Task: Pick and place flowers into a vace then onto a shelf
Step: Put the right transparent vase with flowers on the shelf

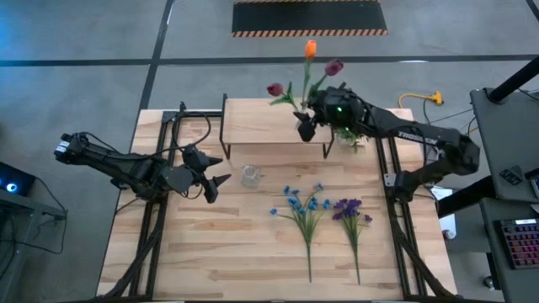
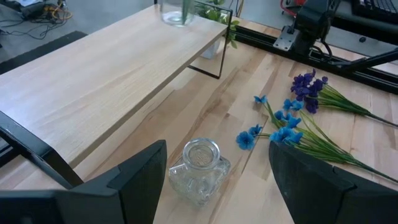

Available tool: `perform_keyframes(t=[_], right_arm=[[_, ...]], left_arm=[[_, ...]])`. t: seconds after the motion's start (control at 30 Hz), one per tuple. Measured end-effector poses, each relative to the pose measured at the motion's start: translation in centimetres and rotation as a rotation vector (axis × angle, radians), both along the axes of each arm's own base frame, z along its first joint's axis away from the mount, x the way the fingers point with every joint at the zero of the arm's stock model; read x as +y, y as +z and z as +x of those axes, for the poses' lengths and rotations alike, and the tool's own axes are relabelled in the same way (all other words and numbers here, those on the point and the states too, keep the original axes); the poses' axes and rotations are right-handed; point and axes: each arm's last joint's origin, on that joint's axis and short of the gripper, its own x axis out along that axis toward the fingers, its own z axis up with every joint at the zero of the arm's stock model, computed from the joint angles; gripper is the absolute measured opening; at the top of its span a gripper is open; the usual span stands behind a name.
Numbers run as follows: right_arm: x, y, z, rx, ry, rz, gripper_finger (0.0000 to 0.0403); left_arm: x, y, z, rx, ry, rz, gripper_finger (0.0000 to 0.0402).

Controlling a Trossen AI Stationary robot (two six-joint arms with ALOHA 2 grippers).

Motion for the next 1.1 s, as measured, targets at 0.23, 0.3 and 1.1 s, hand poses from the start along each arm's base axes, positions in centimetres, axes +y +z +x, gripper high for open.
perform_keyframes(t=[0.23, 0.3, 1.1], right_arm=[[-2.2, -1.3, 1.1, 0.035, -0.002, 0.036, 0.0187], [-2.5, -1.5, 1.3, 0.045, -0.005, 0.036, 0.0187], [-3.6, -2.9, 0.8, 0.062, -0.042, 0.023, 0.0187]], left_arm=[[0.0, 0.0, 0.0, 0.002, -0.003, 0.005, 0.0267], [0.0, 0.0, 0.0, 0.003, -0.003, 0.007, 0.0267], [0.0, 0.1, 0.1, 0.001, -0.013, 0.025, 0.0267]])
